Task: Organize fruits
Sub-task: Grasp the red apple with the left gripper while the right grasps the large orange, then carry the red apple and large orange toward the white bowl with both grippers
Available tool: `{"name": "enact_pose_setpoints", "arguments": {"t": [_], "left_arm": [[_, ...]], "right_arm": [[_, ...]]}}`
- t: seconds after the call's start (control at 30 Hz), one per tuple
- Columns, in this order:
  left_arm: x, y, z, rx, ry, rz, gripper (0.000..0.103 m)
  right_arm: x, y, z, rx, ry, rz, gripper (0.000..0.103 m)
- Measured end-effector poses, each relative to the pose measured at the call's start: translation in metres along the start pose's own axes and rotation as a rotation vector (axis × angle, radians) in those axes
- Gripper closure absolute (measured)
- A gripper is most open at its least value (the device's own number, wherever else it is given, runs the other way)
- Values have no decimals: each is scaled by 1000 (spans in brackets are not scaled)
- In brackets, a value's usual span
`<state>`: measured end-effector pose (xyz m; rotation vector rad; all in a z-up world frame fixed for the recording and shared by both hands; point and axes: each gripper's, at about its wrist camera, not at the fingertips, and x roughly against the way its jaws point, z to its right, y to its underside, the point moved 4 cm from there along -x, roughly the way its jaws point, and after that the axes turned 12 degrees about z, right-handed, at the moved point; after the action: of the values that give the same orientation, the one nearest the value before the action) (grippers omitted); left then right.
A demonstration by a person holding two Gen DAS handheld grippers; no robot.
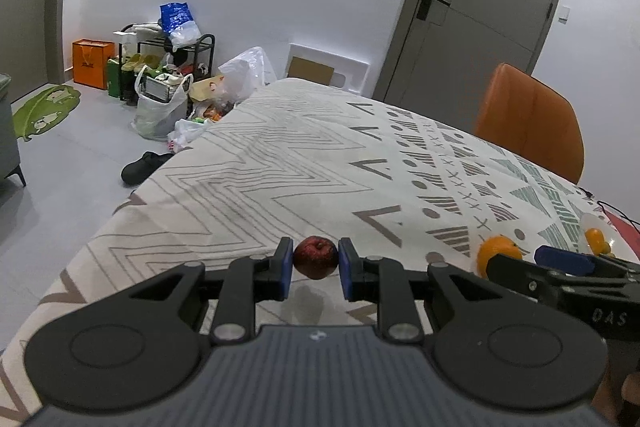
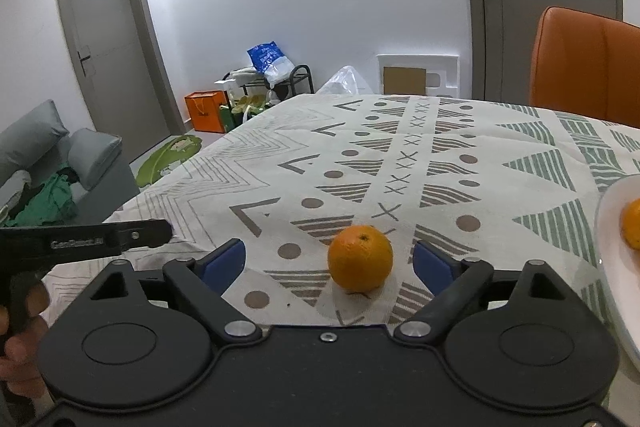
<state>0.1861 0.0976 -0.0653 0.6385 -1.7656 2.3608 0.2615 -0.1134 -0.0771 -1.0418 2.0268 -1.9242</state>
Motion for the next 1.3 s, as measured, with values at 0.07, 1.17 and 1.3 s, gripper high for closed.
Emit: {"name": "enact_pose_setpoints", "arguments": {"t": [0.07,1.17,1.3], "left_arm": [[1,-1,-3,4,-3,4,81],[16,-1,85,-101,145,29,81],[17,-2,98,-119,159,35,81]], "right_arm": [[-3,1,1,-1,10,-5,15],[79,-7,70,-87,144,102,66],[87,-6,80,-99,159,111,66]]}}
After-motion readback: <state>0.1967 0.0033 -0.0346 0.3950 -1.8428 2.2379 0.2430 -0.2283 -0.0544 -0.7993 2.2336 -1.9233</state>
